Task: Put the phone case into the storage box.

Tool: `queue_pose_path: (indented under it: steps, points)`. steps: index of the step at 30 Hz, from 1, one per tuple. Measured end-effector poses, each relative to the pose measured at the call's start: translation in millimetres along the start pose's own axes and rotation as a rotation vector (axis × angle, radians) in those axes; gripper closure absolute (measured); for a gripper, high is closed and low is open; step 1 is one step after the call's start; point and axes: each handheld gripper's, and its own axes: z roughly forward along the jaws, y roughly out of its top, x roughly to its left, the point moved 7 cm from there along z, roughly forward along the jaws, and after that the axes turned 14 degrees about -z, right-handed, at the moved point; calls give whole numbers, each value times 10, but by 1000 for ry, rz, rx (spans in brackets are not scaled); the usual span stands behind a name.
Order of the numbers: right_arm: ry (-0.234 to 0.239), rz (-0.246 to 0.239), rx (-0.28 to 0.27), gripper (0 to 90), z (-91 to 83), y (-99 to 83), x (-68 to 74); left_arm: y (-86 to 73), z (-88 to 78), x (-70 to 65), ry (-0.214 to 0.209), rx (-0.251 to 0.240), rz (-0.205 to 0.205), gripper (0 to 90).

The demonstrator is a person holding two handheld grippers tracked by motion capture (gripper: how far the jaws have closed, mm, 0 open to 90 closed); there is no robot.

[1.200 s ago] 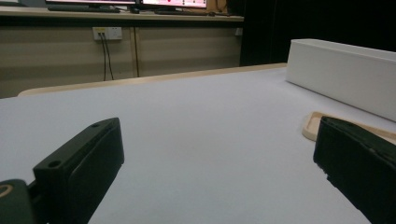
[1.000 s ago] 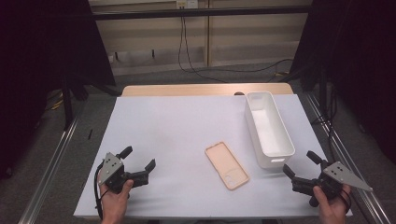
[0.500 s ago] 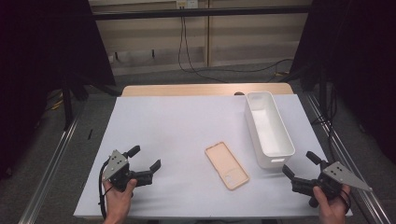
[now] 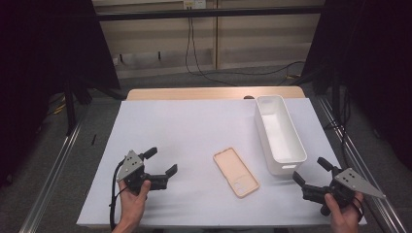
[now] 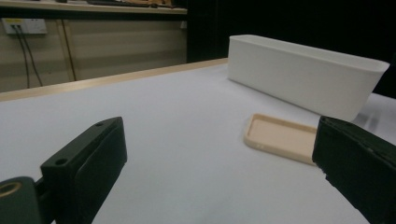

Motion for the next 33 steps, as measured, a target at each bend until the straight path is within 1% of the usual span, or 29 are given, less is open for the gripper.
queue_pose_path:
  steps: [3,4,5,7,8,9,11,14,15,17,18,22,24,25,28,30,32,33]
  points:
    - [2,-3,0,0,-6,1,5,6,43,-18,1,3,6,32]
    - [4,0,-1,0,-7,2,9,4,72,-43,-20,5,4,32]
    - [6,-1,-2,0,-6,1,10,2,89,-55,-27,11,11,32]
    - [9,-4,1,0,-7,-6,13,1,127,-94,-56,12,21,32]
    - [9,-4,2,0,-6,-9,14,3,146,-100,-55,12,35,33]
    - [10,-3,2,0,-6,-9,16,1,165,-113,-60,14,39,33]
    - [11,-4,0,0,-6,-7,17,6,209,-131,-63,13,34,34]
    - [10,-4,-1,0,-5,-4,18,29,286,-167,-76,4,48,33]
    - [11,-4,-2,0,-5,-2,20,38,307,-186,-80,-1,46,33]
    - [11,-4,-2,0,-5,-2,23,52,345,-221,-94,-1,60,33]
    - [13,-4,-2,0,-6,-4,22,52,362,-240,-97,-3,57,32]
    - [10,-2,-4,0,-12,-1,22,72,442,-293,-118,-9,67,31]
    - [9,-1,-4,0,-13,0,21,85,456,-306,-121,-8,67,29]
    - [10,-1,-3,0,-12,-2,22,101,468,-317,-118,-9,77,29]
    - [6,-2,-2,0,-15,-3,21,151,511,-359,-138,-19,73,27]
    - [5,-1,-3,0,-17,-1,22,181,560,-396,-147,-24,80,27]
    - [6,-2,-2,0,-16,-1,23,188,580,-409,-152,-23,80,27]
    - [7,-3,-2,0,-16,-1,25,192,603,-415,-145,-20,87,28]
